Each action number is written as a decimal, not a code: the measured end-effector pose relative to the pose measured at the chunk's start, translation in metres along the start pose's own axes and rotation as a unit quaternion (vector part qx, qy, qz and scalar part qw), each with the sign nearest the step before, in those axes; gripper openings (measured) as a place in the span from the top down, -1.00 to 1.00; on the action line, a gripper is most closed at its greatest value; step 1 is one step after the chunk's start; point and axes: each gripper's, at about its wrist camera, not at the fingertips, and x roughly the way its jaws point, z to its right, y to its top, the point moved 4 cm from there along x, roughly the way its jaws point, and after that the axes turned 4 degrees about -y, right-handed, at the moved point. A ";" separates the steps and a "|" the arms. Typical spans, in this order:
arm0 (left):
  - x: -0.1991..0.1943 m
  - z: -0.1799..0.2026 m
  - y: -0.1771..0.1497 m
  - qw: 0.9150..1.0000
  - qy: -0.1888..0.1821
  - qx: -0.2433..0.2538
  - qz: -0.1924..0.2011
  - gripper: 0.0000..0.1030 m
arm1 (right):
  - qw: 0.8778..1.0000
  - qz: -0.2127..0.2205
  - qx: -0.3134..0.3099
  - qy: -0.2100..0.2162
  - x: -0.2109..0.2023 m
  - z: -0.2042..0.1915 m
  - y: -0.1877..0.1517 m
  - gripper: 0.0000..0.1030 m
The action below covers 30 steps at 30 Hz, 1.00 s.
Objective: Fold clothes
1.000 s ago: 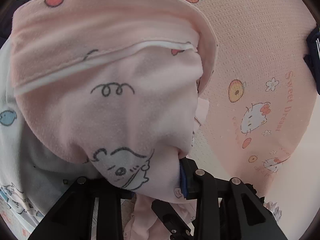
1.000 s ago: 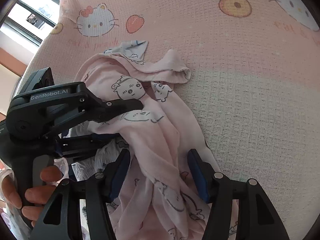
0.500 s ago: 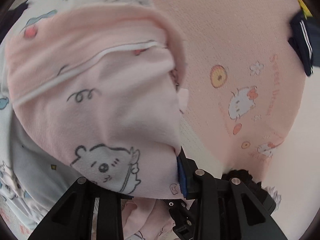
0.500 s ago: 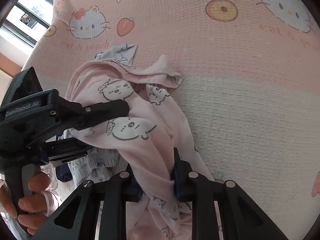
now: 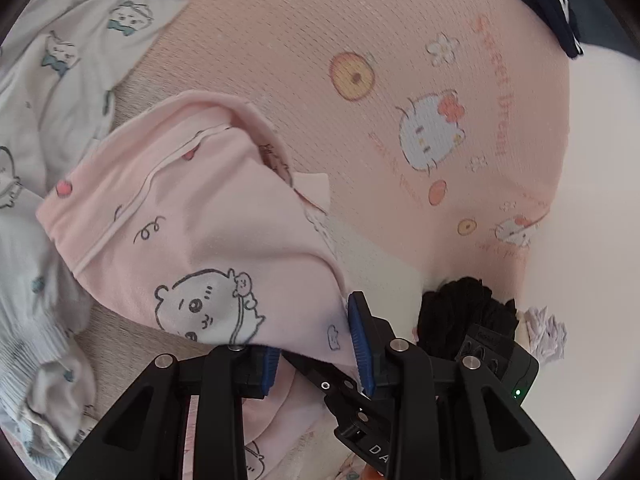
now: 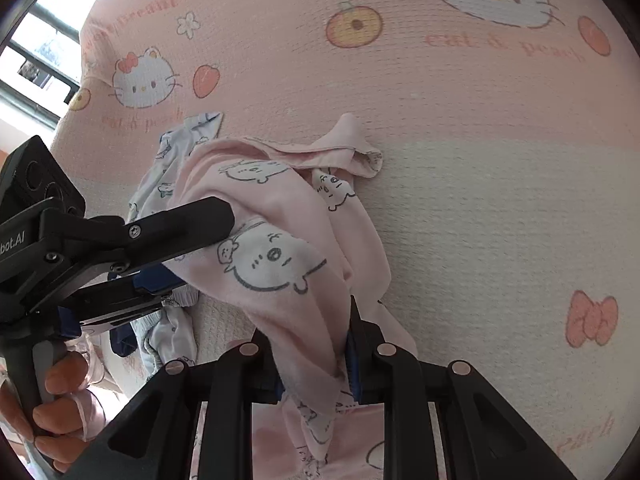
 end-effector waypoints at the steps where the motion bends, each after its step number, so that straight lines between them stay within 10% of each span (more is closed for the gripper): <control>1: 0.003 0.004 -0.002 1.000 0.000 0.006 -0.003 0.45 | 1.000 0.000 0.004 0.003 -0.003 0.005 -0.002 0.59; 28: 0.070 0.095 -0.076 0.991 0.076 0.112 -0.020 0.39 | 0.999 -0.017 0.033 -0.009 -0.067 0.089 -0.037 0.57; 30: 0.068 0.095 -0.077 0.991 0.080 0.105 -0.019 0.12 | 0.999 -0.028 0.008 -0.023 -0.071 0.083 -0.037 -0.02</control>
